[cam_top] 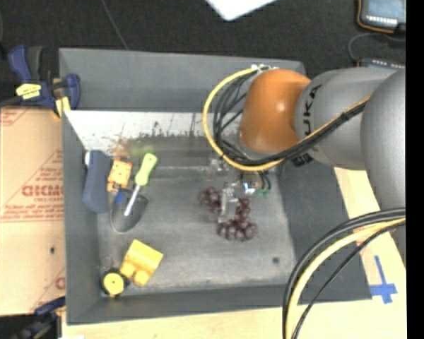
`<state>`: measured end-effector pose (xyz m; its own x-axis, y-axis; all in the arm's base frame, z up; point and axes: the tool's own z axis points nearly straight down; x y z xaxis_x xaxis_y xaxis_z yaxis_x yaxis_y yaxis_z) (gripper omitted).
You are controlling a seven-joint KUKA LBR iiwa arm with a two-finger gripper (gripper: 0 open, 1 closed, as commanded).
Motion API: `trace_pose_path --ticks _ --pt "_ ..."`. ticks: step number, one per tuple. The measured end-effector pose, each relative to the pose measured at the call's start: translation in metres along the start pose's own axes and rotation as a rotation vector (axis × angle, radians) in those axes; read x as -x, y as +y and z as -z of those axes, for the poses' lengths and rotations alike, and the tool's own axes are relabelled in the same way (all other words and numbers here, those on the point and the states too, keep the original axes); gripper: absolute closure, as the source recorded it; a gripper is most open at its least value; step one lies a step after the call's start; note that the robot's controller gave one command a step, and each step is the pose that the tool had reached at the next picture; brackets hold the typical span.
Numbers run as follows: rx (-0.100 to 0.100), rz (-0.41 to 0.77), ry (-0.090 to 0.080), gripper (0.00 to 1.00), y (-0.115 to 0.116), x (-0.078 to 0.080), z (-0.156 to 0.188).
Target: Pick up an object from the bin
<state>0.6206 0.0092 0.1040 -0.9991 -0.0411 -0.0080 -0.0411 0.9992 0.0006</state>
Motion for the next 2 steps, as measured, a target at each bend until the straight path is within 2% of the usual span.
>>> trace_pose_path --ticks 1,2 --pt "0.000 -0.096 0.011 0.00 -0.028 -0.010 -0.025" --pt "0.000 -0.124 -0.002 0.00 -0.021 -0.015 -0.002"
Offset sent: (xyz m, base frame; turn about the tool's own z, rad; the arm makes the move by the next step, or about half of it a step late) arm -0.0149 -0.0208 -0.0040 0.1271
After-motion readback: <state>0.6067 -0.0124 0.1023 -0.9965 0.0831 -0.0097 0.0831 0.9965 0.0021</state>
